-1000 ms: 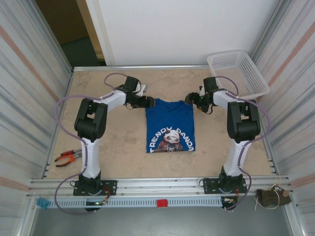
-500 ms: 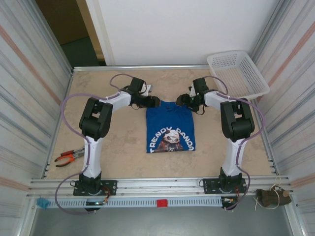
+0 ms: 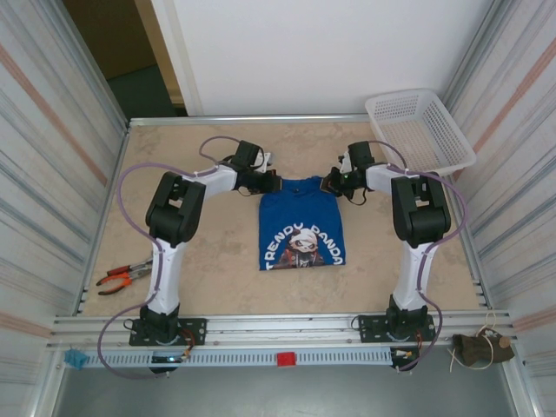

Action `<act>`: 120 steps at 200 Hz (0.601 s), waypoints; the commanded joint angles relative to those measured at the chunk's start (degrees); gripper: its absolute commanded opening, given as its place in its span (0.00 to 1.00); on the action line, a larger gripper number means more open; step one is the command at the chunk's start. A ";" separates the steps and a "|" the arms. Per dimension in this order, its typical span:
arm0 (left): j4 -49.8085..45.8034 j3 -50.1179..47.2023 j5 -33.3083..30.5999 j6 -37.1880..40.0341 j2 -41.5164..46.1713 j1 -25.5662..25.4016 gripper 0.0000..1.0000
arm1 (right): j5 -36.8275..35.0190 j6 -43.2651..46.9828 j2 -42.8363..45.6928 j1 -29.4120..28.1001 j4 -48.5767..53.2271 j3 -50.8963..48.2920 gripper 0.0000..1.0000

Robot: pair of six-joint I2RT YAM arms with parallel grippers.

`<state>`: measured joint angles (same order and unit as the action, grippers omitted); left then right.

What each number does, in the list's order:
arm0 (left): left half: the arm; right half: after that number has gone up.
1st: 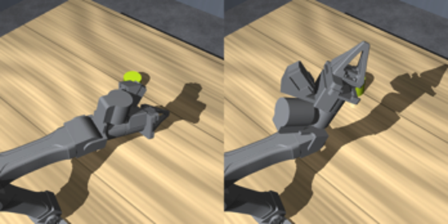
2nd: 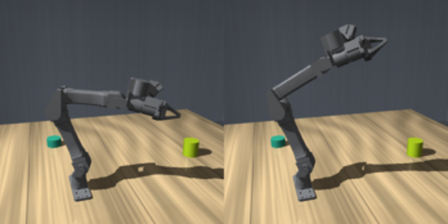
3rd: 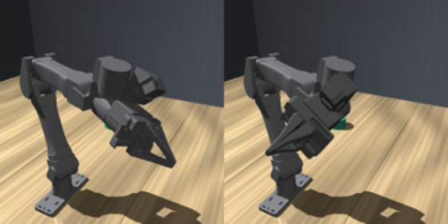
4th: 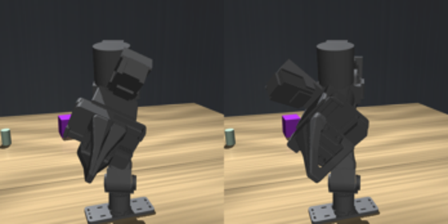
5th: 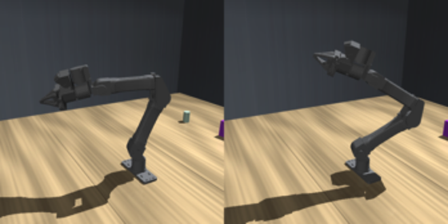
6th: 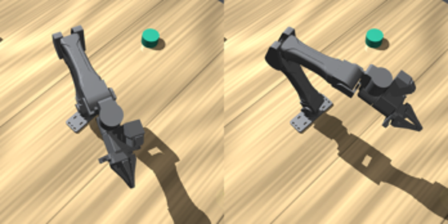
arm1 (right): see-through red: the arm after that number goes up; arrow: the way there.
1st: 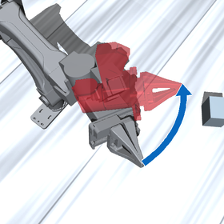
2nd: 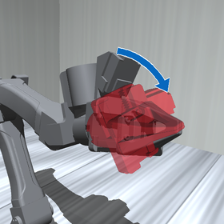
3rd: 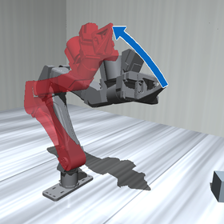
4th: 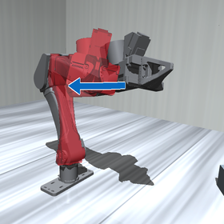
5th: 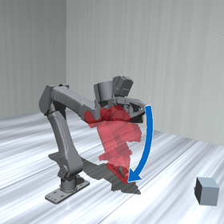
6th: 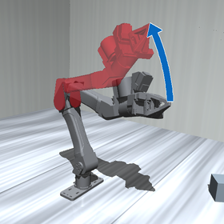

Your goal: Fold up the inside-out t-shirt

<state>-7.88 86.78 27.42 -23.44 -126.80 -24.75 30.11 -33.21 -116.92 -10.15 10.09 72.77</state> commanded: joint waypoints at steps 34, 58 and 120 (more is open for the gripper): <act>5.33 -4.50 2.05 -3.19 11.67 4.29 0.00 | 7.99 -6.12 8.18 1.87 -5.22 -1.20 0.00; 3.99 1.08 4.23 -3.74 9.71 6.40 0.00 | 8.89 -10.41 5.65 1.80 -7.86 3.21 0.00; -5.46 24.06 5.54 -1.57 4.80 8.48 0.00 | 9.40 -15.39 2.06 1.89 -6.58 20.74 0.00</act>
<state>-9.21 103.48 31.97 -25.91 -122.10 -16.95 38.70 -45.67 -114.76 -8.64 3.25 87.31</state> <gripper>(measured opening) 0.090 0.068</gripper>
